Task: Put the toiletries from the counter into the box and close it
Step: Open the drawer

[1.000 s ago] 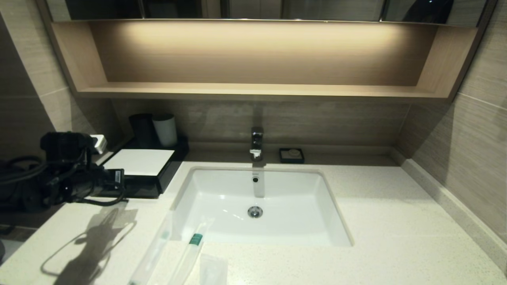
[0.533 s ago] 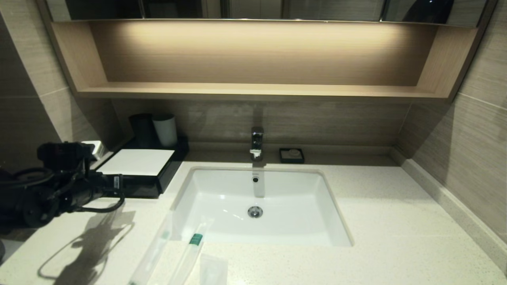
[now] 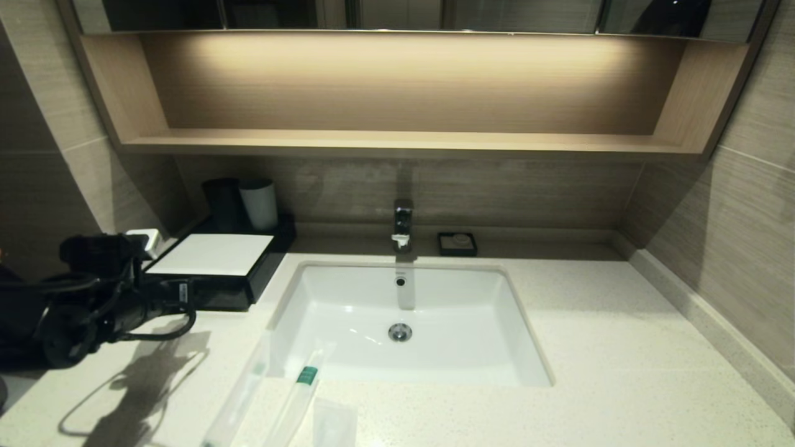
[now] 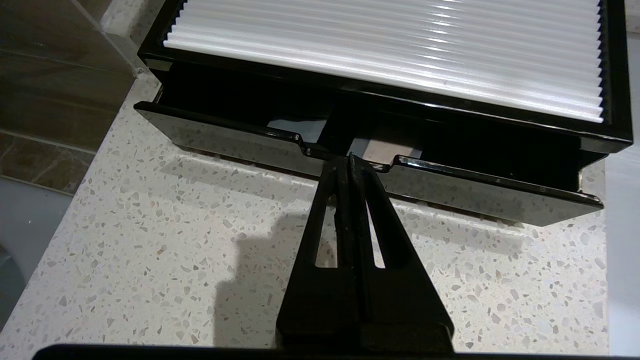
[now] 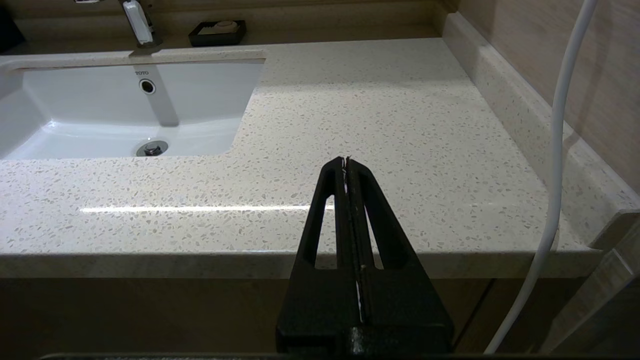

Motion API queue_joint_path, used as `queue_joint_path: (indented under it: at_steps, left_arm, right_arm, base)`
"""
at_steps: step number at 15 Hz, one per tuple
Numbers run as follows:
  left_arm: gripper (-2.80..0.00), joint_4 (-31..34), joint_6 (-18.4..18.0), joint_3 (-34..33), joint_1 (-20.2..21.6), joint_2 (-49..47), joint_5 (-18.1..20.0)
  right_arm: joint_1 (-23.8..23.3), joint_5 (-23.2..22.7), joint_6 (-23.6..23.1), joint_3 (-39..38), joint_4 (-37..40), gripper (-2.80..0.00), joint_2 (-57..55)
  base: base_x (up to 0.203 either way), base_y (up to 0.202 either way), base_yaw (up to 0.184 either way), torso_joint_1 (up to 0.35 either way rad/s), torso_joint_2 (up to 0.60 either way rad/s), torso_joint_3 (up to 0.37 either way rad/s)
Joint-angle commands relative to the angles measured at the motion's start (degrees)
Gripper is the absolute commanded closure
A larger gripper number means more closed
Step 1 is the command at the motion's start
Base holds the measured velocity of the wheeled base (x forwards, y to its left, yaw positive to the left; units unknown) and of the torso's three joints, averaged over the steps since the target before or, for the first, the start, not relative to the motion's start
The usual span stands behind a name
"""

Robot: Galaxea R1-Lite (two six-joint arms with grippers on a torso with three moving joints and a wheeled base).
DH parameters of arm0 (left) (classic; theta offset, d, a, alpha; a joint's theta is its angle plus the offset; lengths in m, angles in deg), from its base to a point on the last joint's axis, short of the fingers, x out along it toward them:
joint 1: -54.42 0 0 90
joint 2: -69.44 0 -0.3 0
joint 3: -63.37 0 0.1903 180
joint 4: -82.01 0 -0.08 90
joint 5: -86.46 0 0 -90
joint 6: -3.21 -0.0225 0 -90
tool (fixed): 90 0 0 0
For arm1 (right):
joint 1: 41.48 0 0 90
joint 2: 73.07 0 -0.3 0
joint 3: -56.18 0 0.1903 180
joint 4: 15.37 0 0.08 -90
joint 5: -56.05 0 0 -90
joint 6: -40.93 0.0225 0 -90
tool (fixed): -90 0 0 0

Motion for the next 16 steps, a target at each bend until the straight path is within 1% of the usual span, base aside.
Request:
queue_joint_path:
  at_steps: [1,4,7,16]
  left_arm:
    - [0.00,-0.25,-0.01,0.08,0.30,-0.59,0.03]
    - [0.00,-0.82,-0.09,0.09,0.30,-1.69,-0.02]
    - [0.00,-2.81,0.00,-0.01,0.36,-2.97,-0.05]
    - [0.00,-3.80,0.00,1.40,0.30,-4.70,-0.05]
  right_arm:
    - [0.00,-0.01,0.00,-0.04,-0.02,0.00,-0.09]
    - [0.00,-0.01,0.00,0.04,-0.02,0.00,-0.09]
    - [0.00,-0.01,0.00,-0.05,-0.02,0.00,-0.09]
    - [0.00,-0.01,0.00,0.03,-0.02,0.00,-0.09]
  base:
    - [0.000,0.000,0.000,0.000,0.00,0.000]
    - [0.000,0.000,0.000,0.000,0.00,0.000]
    - [0.000,0.000,0.000,0.000,0.00,0.000]
    - [0.000,0.000,0.000,0.000,0.00,0.000]
